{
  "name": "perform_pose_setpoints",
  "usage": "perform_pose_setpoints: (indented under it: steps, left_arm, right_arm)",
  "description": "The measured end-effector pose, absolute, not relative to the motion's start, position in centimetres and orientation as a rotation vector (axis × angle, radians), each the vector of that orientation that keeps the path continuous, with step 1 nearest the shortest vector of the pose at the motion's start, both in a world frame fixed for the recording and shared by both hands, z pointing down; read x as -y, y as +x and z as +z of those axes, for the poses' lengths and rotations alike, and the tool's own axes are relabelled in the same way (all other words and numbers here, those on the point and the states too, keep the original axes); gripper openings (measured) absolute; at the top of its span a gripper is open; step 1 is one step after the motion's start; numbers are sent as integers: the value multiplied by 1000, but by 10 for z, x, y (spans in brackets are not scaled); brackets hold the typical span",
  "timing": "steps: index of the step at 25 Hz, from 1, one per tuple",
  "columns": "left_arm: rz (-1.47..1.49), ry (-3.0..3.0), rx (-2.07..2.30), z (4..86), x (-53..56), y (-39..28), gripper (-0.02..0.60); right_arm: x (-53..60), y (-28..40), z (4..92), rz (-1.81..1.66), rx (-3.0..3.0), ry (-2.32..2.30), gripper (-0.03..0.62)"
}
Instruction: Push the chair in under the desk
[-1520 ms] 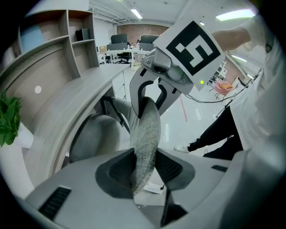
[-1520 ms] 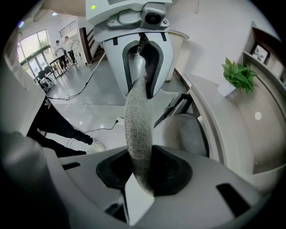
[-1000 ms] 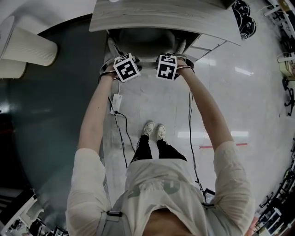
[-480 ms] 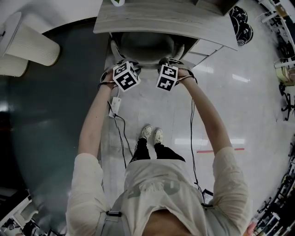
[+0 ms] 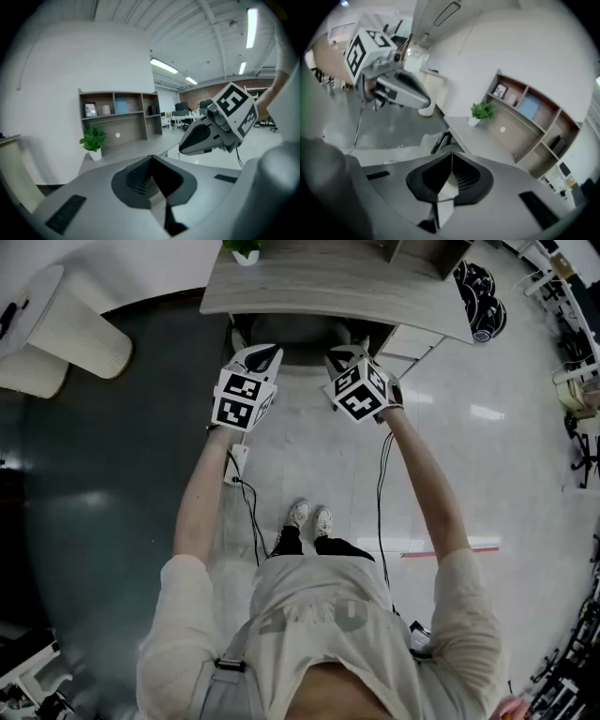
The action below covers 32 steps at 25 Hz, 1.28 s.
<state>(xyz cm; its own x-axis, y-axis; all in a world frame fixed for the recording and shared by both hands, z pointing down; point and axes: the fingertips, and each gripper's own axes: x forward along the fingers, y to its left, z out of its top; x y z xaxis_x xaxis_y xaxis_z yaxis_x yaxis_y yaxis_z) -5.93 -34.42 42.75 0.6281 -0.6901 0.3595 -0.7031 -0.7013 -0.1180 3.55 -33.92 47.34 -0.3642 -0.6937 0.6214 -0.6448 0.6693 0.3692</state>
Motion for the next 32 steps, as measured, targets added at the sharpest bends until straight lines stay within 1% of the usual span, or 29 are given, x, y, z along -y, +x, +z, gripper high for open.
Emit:
perform_pose_setpoints:
  steps: [4, 8, 11, 15, 19, 22, 27, 32]
  left_arm:
    - [201, 2747, 1341, 355, 314, -63, 14]
    - [-114, 2732, 1404, 290, 264, -62, 14]
    - [-244, 2779, 1498, 253, 216, -58, 14]
    - [-402, 2781, 1665, 210, 160, -67, 14]
    - [-455, 2744, 1736, 204, 119, -77, 14]
    - [-391, 2723, 1755, 222, 107, -81, 14]
    - [-297, 2715, 1803, 244, 98, -82, 14]
    - [-279, 2684, 1816, 240, 109, -84, 14]
  right_arm:
    - [316, 42, 371, -116, 2242, 1399, 16]
    - [267, 50, 284, -182, 2409, 1667, 15]
    - [217, 56, 246, -136, 2571, 1794, 15]
    - [158, 57, 219, -61, 2727, 1879, 17]
    - [113, 60, 219, 74, 2793, 1906, 16]
    - [97, 62, 226, 13, 2745, 1928, 15]
    - [92, 63, 251, 78, 2734, 1907, 15]
    - [95, 71, 251, 79, 2700, 1913, 15]
